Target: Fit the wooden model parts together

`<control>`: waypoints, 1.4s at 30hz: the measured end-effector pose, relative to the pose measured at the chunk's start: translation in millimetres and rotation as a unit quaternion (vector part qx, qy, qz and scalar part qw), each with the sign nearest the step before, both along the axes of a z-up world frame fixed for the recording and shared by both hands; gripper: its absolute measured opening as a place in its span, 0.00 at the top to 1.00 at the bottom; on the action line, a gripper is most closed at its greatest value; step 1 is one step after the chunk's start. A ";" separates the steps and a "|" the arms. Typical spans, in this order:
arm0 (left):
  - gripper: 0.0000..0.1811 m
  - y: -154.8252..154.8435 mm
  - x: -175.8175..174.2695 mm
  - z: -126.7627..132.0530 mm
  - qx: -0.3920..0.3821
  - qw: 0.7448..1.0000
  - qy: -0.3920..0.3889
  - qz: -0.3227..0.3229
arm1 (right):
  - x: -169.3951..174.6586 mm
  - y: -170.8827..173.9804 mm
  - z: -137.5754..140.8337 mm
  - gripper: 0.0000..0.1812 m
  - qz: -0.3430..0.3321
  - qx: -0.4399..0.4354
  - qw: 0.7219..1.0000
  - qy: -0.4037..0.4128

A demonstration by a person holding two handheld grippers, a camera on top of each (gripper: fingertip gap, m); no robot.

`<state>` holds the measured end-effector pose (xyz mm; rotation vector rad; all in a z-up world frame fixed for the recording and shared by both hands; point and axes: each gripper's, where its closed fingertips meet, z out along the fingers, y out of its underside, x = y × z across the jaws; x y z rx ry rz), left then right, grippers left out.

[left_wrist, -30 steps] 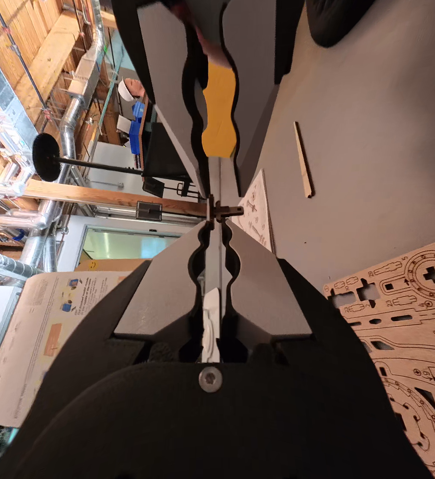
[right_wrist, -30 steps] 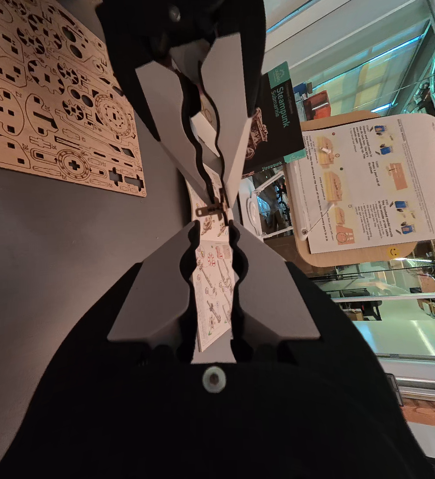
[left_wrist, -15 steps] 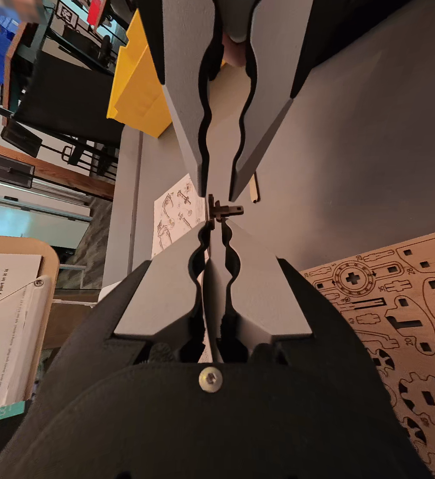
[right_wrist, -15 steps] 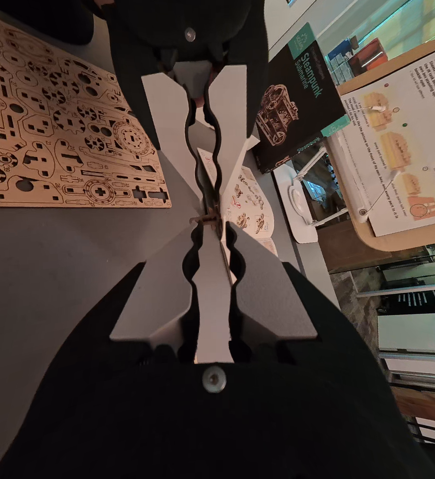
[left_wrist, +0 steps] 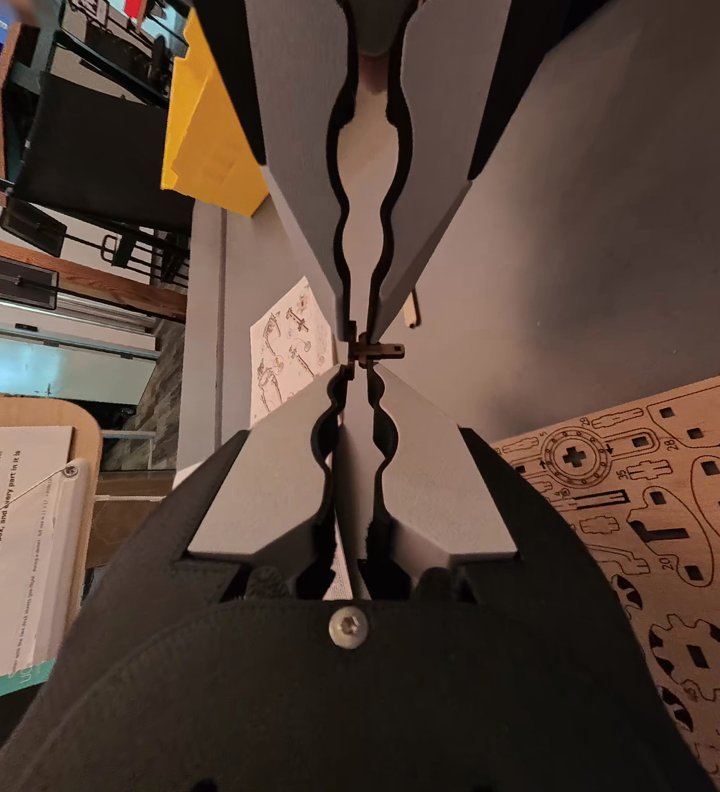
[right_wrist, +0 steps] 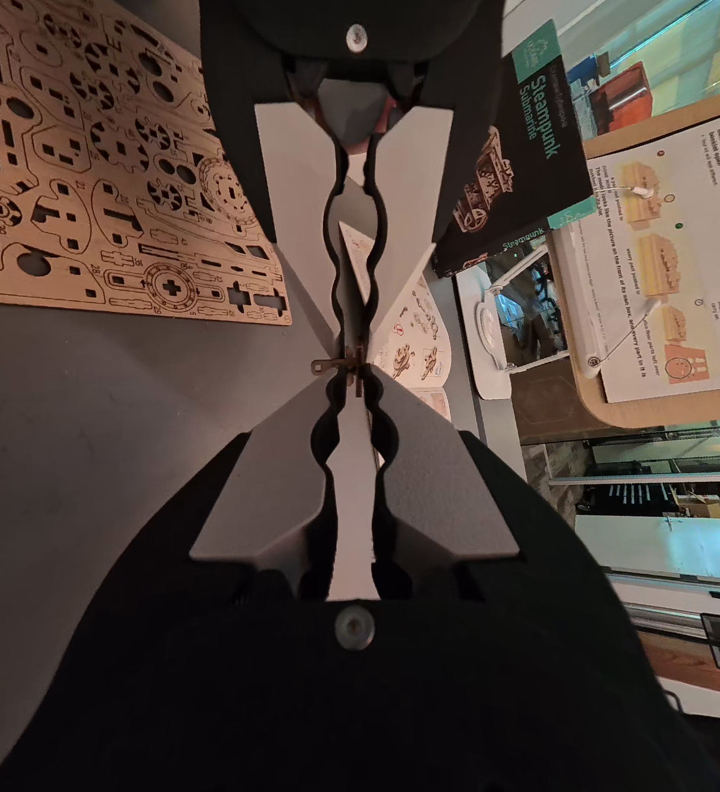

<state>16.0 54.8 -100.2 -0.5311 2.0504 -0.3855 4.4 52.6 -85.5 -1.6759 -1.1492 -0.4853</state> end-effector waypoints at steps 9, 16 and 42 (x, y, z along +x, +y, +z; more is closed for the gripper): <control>0.90 -13.7 -9.9 53.6 -0.227 0.968 -0.066 -0.080 | -2.5 -11.9 44.3 0.97 0.064 0.019 0.974 0.214; 0.96 -27.0 -19.9 65.8 -0.229 0.960 -0.091 -0.129 | -15.4 -25.1 64.2 0.97 0.130 0.021 0.946 0.296; 0.97 -16.0 -8.3 5.5 -0.014 0.998 0.000 -0.059 | 0.2 -8.7 -6.5 0.97 0.026 -0.049 0.998 0.033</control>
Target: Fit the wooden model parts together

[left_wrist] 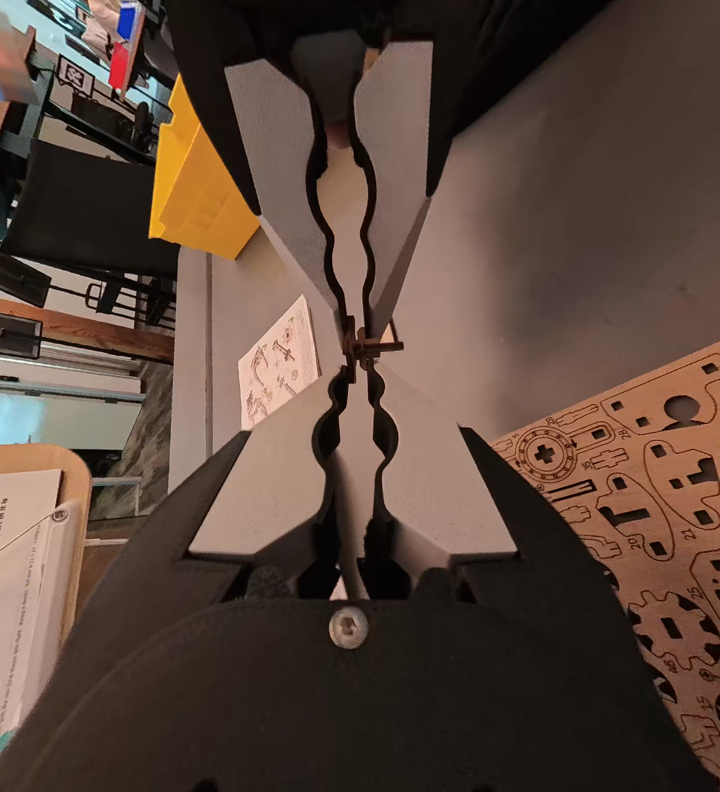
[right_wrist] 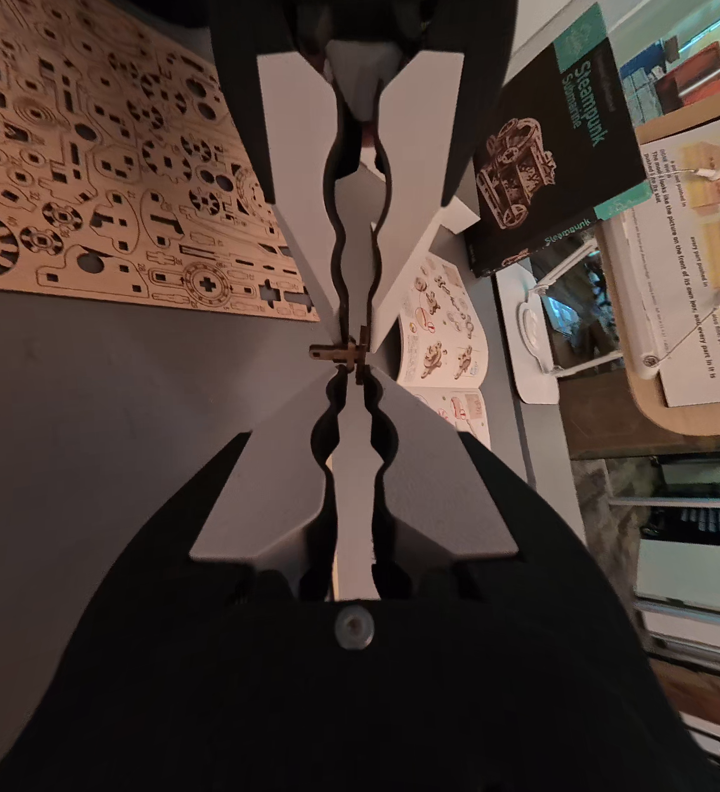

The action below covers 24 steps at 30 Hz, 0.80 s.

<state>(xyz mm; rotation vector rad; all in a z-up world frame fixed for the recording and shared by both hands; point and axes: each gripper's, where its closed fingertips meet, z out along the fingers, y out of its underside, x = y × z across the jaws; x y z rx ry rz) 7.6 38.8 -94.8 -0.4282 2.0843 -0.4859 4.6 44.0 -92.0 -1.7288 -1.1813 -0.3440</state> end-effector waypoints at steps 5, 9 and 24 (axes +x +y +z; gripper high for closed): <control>0.97 3.0 1.0 -12.4 0.034 0.999 0.021 0.015 | 1.5 3.3 -13.3 0.97 -0.025 -0.016 0.998 -0.053; 0.97 4.5 2.0 -14.9 0.033 0.999 0.030 0.029 | 3.8 4.6 -15.5 0.97 -0.041 -0.020 0.997 -0.069; 0.97 6.7 2.5 -16.7 0.035 0.998 0.040 0.041 | 3.9 5.9 -16.9 0.97 -0.035 -0.034 0.999 -0.018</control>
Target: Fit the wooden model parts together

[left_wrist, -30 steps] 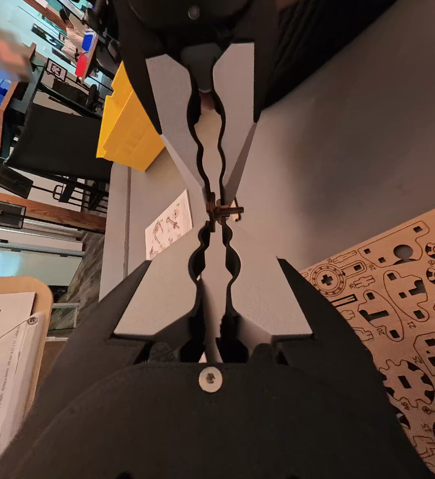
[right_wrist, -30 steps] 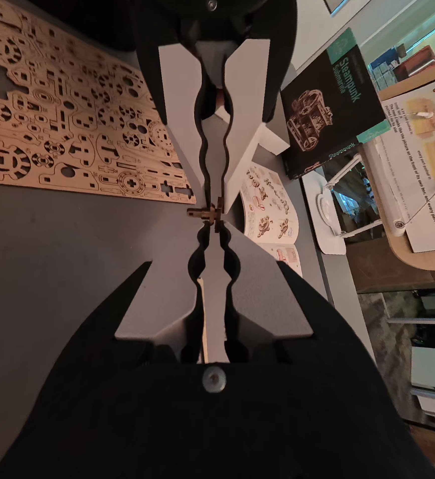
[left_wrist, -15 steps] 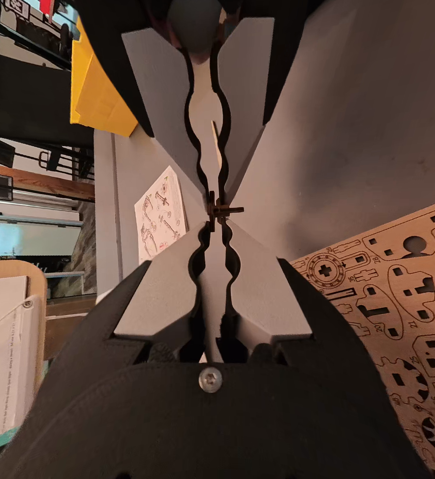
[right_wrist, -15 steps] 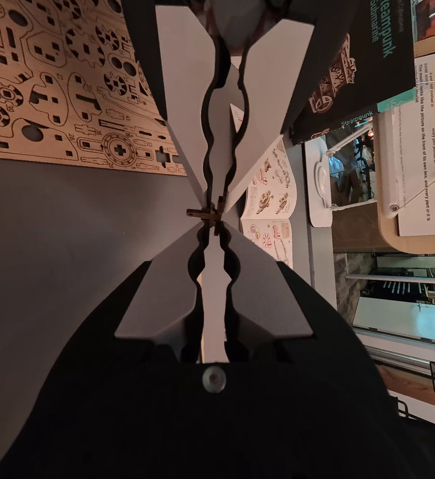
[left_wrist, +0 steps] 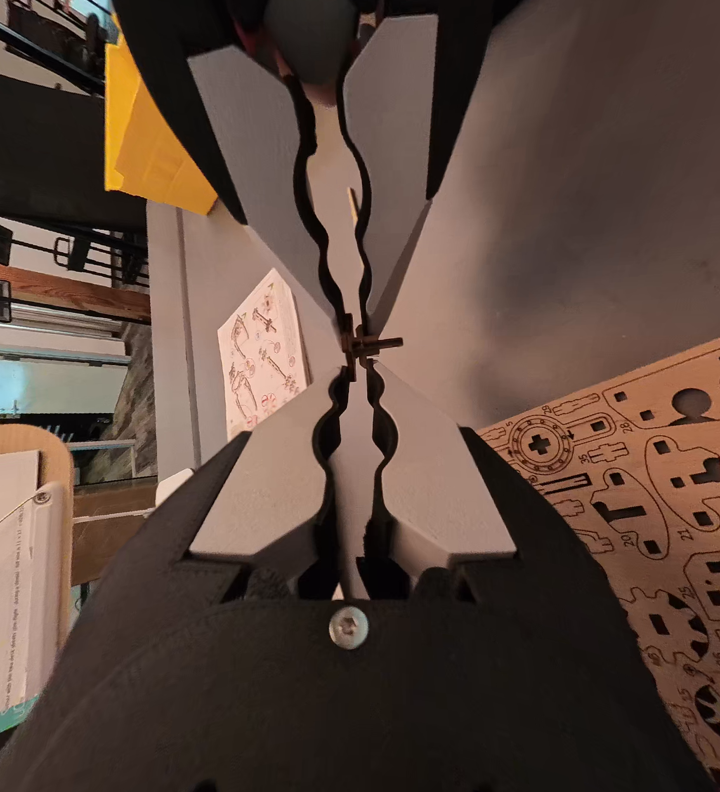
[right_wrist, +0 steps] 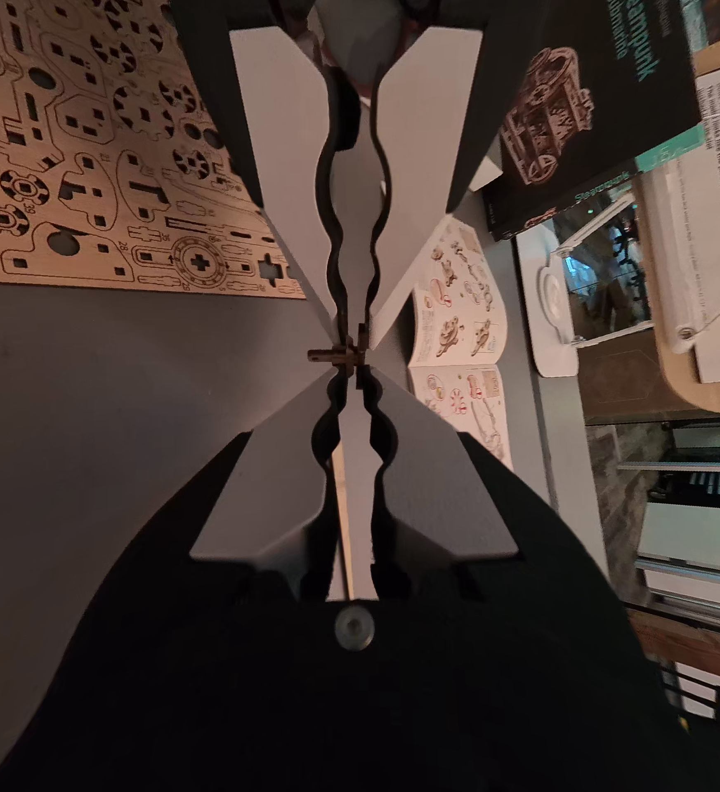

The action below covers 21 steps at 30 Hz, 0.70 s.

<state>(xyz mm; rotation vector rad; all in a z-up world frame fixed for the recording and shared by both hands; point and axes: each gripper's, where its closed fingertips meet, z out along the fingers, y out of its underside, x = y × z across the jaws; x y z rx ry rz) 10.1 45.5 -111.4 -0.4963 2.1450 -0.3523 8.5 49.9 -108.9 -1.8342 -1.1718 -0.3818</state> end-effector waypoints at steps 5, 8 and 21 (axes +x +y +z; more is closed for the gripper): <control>0.97 -0.9 -3.0 -6.4 -0.009 0.999 0.034 0.002 | -2.9 -1.3 -6.1 0.98 0.002 -0.026 0.999 0.026; 0.97 -1.9 -3.9 -6.4 -0.041 0.998 0.053 0.011 | -3.4 -1.6 -5.8 0.98 0.003 -0.028 0.999 0.032; 0.97 0.8 -0.7 -15.4 0.015 0.998 0.044 0.033 | 1.7 0.1 -17.1 0.97 -0.038 -0.038 0.998 -0.041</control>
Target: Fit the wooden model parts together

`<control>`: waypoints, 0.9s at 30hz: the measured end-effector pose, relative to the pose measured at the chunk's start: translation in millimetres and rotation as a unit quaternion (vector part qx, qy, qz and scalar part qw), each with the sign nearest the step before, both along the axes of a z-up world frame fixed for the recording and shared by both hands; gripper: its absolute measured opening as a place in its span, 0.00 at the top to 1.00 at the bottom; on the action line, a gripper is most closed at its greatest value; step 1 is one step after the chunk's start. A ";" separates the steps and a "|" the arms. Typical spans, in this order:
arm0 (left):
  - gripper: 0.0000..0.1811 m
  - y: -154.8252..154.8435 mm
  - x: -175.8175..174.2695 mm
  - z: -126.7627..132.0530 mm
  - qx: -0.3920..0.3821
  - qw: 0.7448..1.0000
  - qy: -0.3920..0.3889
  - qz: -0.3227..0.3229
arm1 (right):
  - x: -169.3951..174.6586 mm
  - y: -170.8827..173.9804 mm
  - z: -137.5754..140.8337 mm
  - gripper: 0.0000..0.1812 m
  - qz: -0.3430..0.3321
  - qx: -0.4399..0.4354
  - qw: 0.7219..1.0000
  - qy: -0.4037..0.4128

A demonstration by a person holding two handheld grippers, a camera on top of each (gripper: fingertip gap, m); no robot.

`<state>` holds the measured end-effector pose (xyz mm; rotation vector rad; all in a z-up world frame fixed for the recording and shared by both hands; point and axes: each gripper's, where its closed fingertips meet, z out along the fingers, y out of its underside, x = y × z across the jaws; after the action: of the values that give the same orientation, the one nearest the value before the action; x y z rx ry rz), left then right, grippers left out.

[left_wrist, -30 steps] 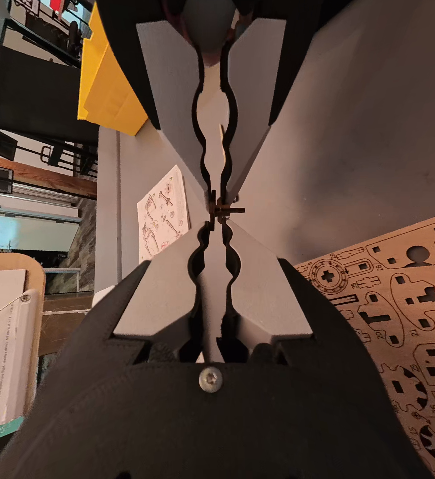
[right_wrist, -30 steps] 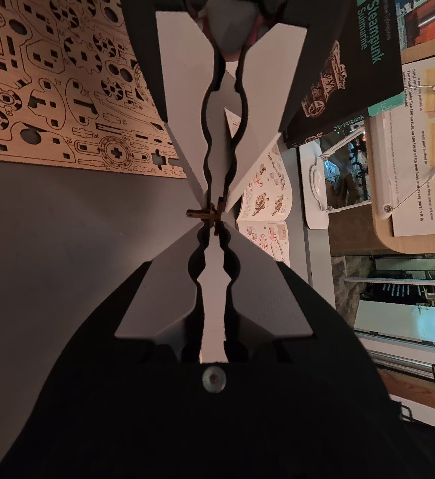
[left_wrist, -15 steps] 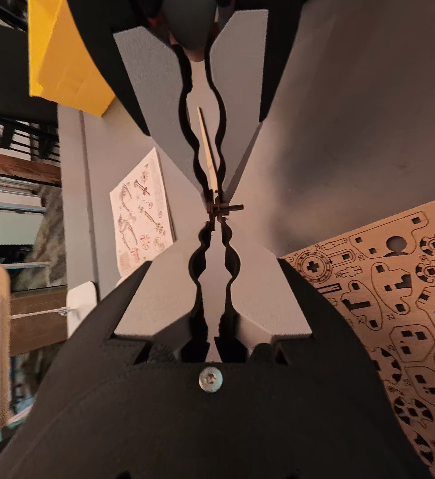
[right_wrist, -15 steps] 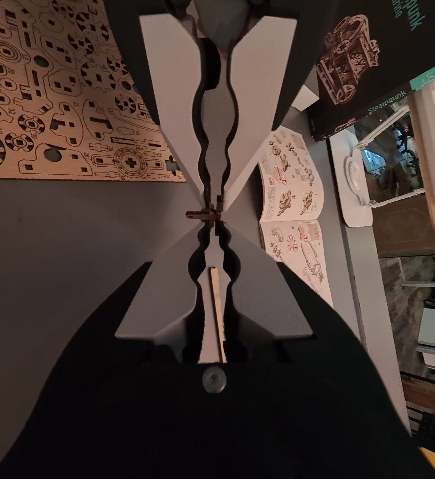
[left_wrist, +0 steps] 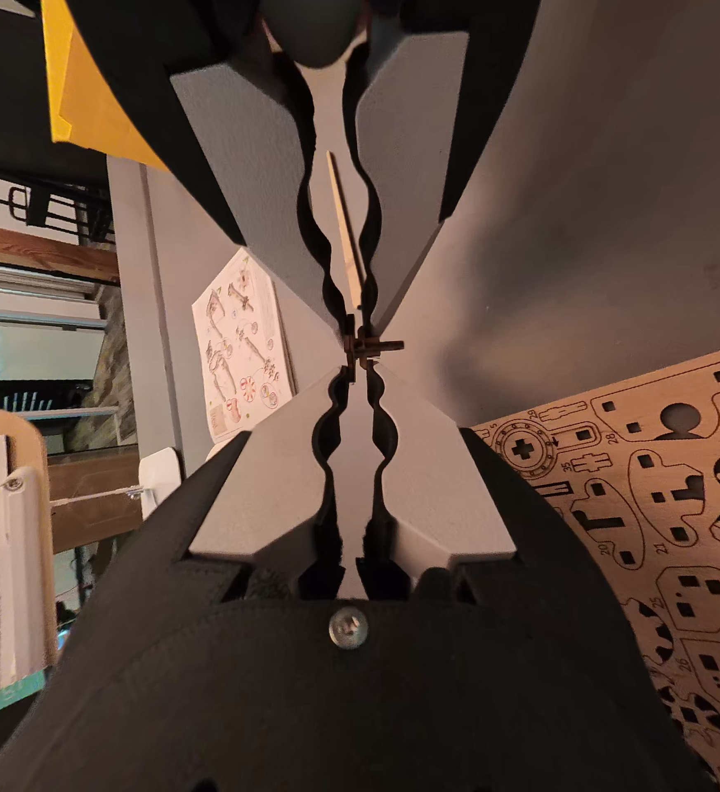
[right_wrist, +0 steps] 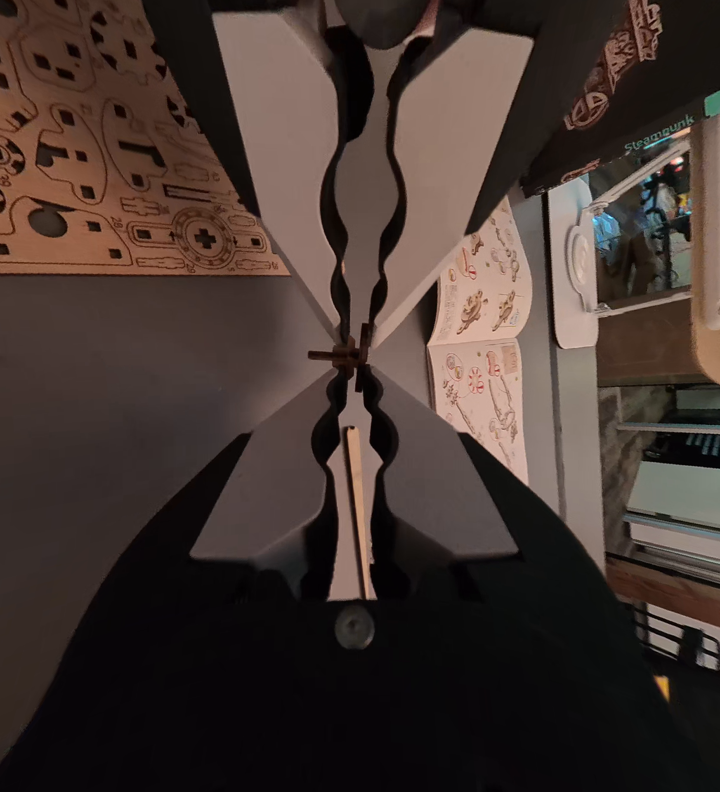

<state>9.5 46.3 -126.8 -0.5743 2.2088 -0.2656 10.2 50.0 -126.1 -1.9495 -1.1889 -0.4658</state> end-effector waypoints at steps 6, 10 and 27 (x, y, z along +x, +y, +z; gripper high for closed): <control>0.97 1.9 0.4 5.8 0.006 1.000 -0.010 0.012 | 0.9 1.4 6.4 0.98 -0.012 0.016 1.000 -0.010; 0.97 4.4 3.3 8.0 0.016 0.999 -0.025 0.018 | 4.0 3.7 7.8 0.97 -0.026 0.020 0.999 -0.005; 0.97 11.3 11.0 25.4 0.070 0.991 -0.108 0.033 | 8.9 9.1 22.9 0.97 -0.086 0.052 0.995 0.006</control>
<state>20.5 57.6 -101.5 -0.5145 1.9777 -0.1311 19.1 59.1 -103.1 -1.9700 -0.9729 -0.5936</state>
